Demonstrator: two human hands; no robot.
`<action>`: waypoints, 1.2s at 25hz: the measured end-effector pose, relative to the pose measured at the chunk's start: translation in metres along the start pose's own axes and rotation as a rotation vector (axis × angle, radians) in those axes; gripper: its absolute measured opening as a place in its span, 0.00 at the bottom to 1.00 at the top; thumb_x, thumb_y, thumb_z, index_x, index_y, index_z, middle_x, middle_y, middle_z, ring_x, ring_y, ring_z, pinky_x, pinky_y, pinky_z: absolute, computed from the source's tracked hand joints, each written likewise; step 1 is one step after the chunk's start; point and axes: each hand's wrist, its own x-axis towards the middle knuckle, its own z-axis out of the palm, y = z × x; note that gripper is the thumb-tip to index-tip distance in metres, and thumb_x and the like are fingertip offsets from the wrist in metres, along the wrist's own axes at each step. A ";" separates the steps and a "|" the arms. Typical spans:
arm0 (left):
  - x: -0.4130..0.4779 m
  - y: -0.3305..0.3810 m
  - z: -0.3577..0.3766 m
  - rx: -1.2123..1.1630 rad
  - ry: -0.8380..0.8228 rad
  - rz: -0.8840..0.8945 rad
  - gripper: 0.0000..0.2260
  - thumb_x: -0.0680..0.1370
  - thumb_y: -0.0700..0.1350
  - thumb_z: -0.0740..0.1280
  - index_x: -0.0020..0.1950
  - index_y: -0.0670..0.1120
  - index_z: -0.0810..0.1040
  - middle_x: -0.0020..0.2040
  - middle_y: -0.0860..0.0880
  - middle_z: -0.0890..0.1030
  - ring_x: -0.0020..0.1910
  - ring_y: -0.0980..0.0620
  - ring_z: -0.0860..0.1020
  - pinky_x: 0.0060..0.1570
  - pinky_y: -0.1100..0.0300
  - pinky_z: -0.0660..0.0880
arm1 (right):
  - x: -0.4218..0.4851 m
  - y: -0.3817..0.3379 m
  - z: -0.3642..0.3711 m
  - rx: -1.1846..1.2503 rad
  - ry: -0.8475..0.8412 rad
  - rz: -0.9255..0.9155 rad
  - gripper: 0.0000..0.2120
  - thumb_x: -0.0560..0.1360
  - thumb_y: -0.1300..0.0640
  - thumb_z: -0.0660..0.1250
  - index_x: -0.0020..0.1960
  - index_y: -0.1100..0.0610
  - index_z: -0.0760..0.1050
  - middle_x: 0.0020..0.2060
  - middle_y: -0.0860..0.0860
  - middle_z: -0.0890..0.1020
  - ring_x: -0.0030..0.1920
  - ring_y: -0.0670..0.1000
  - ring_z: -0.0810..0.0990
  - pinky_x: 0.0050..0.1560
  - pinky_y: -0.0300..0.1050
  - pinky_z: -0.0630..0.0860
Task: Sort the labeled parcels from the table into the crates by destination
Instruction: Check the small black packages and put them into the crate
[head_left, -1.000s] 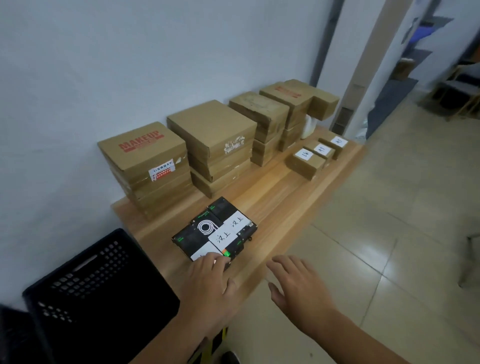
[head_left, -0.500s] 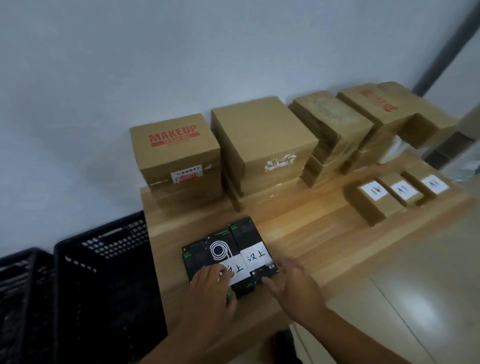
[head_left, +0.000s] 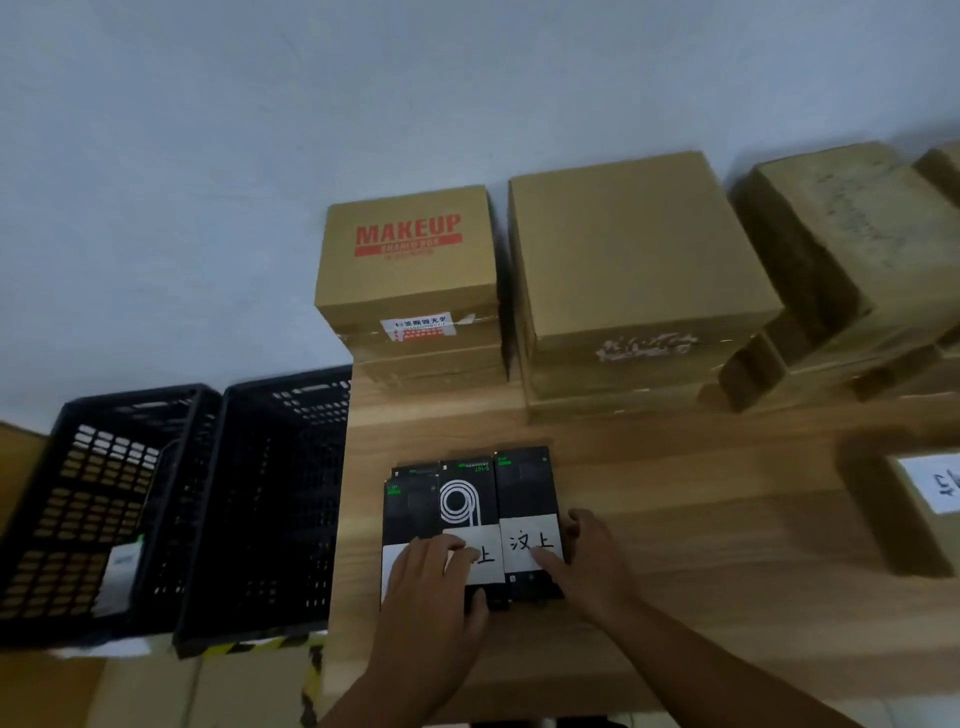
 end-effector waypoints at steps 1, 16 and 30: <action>0.001 0.001 0.001 -0.006 -0.003 -0.009 0.17 0.78 0.52 0.65 0.66 0.52 0.77 0.64 0.54 0.74 0.66 0.52 0.71 0.70 0.52 0.66 | 0.003 0.003 -0.001 0.005 -0.009 0.007 0.28 0.72 0.52 0.78 0.66 0.57 0.71 0.60 0.53 0.82 0.55 0.49 0.82 0.52 0.45 0.82; 0.038 0.051 -0.009 -0.572 -0.139 -0.163 0.22 0.81 0.69 0.50 0.69 0.63 0.70 0.60 0.62 0.78 0.60 0.64 0.75 0.59 0.62 0.74 | -0.063 -0.041 -0.035 -0.057 0.157 -0.425 0.13 0.74 0.48 0.74 0.56 0.43 0.75 0.48 0.38 0.75 0.46 0.40 0.78 0.40 0.36 0.78; 0.009 0.037 -0.033 -1.341 0.178 -0.670 0.10 0.83 0.49 0.64 0.62 0.50 0.79 0.51 0.53 0.87 0.48 0.54 0.85 0.45 0.58 0.82 | -0.054 -0.049 -0.040 0.464 -0.348 -0.251 0.22 0.76 0.61 0.74 0.68 0.48 0.78 0.54 0.48 0.87 0.55 0.48 0.86 0.48 0.39 0.81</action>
